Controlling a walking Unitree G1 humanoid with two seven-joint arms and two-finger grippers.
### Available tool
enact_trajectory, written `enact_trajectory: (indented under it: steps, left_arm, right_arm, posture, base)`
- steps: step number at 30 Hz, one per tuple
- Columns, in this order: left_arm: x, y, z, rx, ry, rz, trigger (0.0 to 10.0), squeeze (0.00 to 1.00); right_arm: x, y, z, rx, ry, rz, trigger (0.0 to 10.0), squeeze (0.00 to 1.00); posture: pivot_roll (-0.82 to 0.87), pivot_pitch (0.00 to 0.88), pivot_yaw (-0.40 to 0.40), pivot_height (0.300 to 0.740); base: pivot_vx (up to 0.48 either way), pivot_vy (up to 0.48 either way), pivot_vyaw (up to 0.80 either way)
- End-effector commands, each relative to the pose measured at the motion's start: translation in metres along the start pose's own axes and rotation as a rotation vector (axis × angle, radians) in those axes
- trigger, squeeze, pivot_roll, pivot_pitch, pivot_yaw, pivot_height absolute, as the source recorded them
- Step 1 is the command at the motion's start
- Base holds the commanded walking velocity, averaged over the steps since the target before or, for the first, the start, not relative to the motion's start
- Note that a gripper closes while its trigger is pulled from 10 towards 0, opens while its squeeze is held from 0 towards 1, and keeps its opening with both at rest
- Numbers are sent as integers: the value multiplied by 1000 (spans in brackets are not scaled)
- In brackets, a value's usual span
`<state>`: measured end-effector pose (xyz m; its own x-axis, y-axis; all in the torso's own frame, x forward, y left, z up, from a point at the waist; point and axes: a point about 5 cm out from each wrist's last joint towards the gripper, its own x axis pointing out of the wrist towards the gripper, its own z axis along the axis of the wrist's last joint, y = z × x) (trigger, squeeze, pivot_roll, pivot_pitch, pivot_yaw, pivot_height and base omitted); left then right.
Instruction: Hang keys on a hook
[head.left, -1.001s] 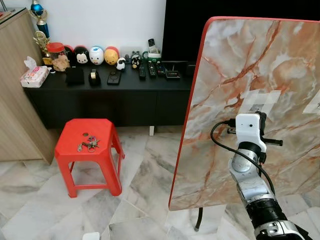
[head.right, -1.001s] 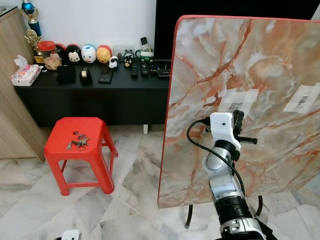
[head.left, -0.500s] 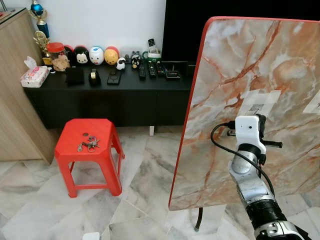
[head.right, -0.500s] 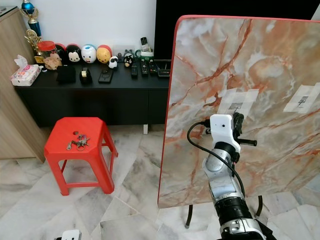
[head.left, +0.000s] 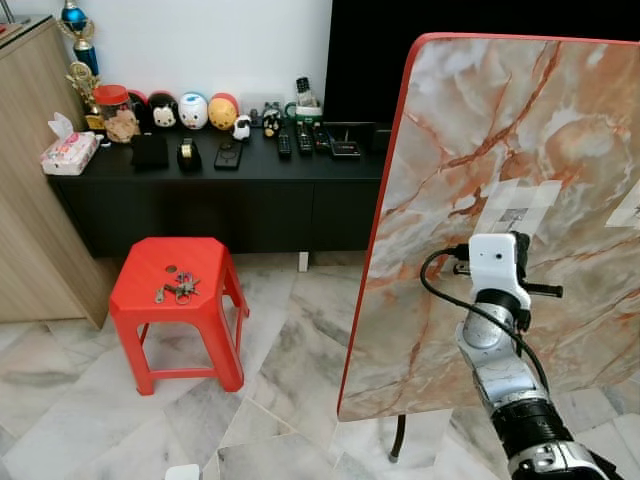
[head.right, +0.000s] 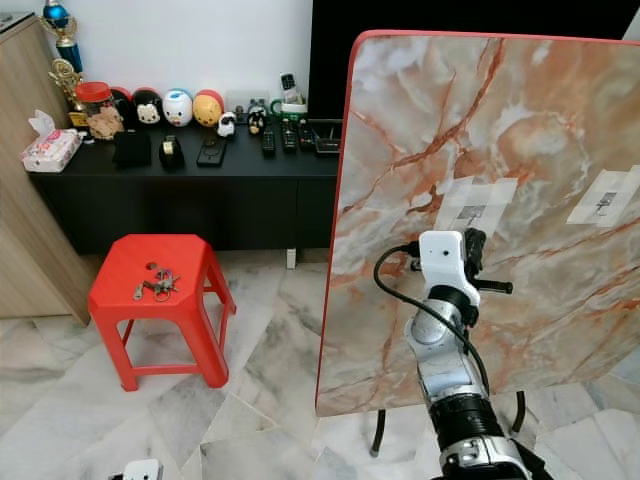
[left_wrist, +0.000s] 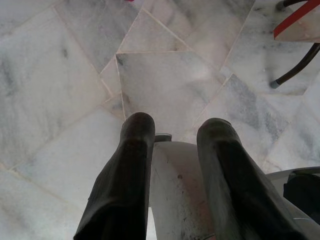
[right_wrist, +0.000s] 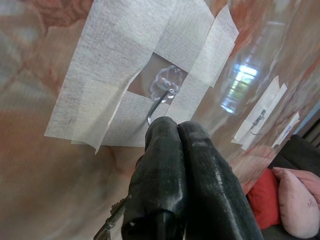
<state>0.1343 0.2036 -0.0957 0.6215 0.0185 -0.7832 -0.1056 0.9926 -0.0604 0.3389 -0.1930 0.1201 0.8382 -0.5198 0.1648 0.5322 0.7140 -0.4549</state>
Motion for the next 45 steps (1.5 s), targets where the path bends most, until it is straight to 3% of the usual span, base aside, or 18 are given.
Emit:
enact_trajectory:
  steps: [1, 16, 22, 45]
  left_arm:
    - [-4, -7, -18, -2, 77, -28, 10000, 0]
    - [-4, -8, -19, -4, 77, -28, 10000, 0]
    - [-4, -7, -19, -3, 78, -26, 10000, 0]
    - [-4, -7, -18, 0, 77, -29, 10000, 0]
  right_arm:
    - [6, -4, 3, 3, 1, -15, 10000, 0]
    - [13, -1, 6, -4, 3, 6, 10000, 0]
    - [8, 6, 0, -43, 24, 70, 10000, 0]
    - [-4, 10, -15, -146, 25, 173, 10000, 0]
  posture:
    - [86, 0, -92, 740]
    - [89, 0, -96, 740]
    - [87, 0, -94, 740]
    - [85, 0, -94, 740]
  base:
    - [0, 0, 0]
    - [0, 0, 0]
    - [0, 0, 0]
    - [0, 0, 0]
